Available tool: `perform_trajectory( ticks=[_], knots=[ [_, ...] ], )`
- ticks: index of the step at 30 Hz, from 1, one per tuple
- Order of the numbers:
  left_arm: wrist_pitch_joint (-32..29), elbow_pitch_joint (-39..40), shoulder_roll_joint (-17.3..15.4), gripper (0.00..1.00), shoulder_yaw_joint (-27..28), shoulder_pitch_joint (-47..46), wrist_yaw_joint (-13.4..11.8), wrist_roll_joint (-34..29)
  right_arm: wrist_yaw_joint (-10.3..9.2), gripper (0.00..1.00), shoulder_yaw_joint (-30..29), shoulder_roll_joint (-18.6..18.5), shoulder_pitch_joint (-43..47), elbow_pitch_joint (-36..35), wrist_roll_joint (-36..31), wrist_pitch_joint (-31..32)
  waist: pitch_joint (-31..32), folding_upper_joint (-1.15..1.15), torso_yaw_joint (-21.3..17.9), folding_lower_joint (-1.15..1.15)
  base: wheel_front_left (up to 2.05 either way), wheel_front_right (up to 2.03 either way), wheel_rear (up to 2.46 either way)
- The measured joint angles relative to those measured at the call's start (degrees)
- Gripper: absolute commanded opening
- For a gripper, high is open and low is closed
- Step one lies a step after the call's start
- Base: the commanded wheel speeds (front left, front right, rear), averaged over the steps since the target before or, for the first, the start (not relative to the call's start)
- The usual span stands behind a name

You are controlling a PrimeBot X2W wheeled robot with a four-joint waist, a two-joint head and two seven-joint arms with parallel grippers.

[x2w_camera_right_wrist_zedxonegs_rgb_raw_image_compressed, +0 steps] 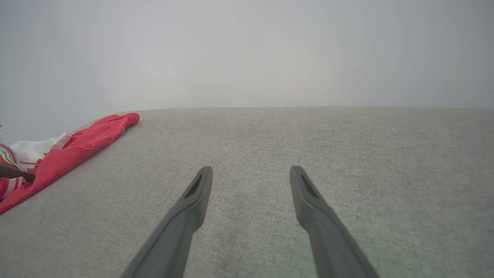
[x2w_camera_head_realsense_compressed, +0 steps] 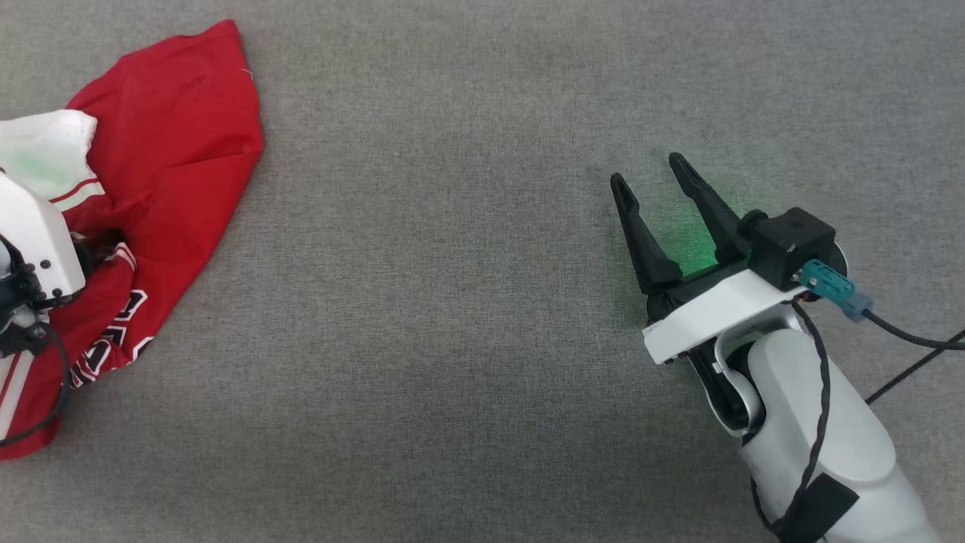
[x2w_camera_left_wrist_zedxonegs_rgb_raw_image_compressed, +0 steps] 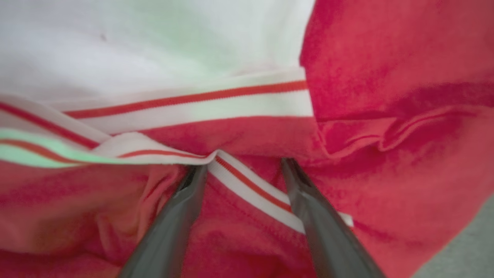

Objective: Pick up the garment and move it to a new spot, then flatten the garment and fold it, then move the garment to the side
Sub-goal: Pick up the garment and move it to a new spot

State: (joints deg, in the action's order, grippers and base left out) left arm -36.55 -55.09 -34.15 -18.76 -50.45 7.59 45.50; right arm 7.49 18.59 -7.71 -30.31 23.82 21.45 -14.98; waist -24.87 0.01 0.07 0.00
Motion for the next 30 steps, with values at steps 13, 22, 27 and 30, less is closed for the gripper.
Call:
perform_trajectory(
  ticks=[13,22,27,30],
  knots=[
    [3.60,-0.23,1.05,0.00,-3.23,-0.16,-0.35,3.19,0.00,1.00,1.41,-0.30,-2.78,-1.78,-1.03,0.00,-0.40,0.00,-0.52,0.00,0.00,0.00,0.00],
    [17.94,-1.71,0.59,0.00,-8.05,1.34,-0.25,-0.46,0.00,1.00,0.45,-0.09,-0.36,-1.44,-0.67,0.00,4.58,-0.01,0.25,0.00,0.00,0.00,0.00],
    [24.63,1.82,-0.44,0.00,-10.38,1.25,-0.18,-0.75,0.00,1.00,-1.21,0.85,2.50,-1.35,0.12,0.00,8.51,-0.01,0.27,0.00,0.00,0.00,0.00],
    [27.11,6.19,-0.77,0.00,-13.22,0.91,-0.18,-1.52,0.00,1.00,-2.50,1.27,4.28,-1.57,0.38,0.00,10.71,-0.01,0.00,0.01,0.00,0.00,0.00]
  ],
)
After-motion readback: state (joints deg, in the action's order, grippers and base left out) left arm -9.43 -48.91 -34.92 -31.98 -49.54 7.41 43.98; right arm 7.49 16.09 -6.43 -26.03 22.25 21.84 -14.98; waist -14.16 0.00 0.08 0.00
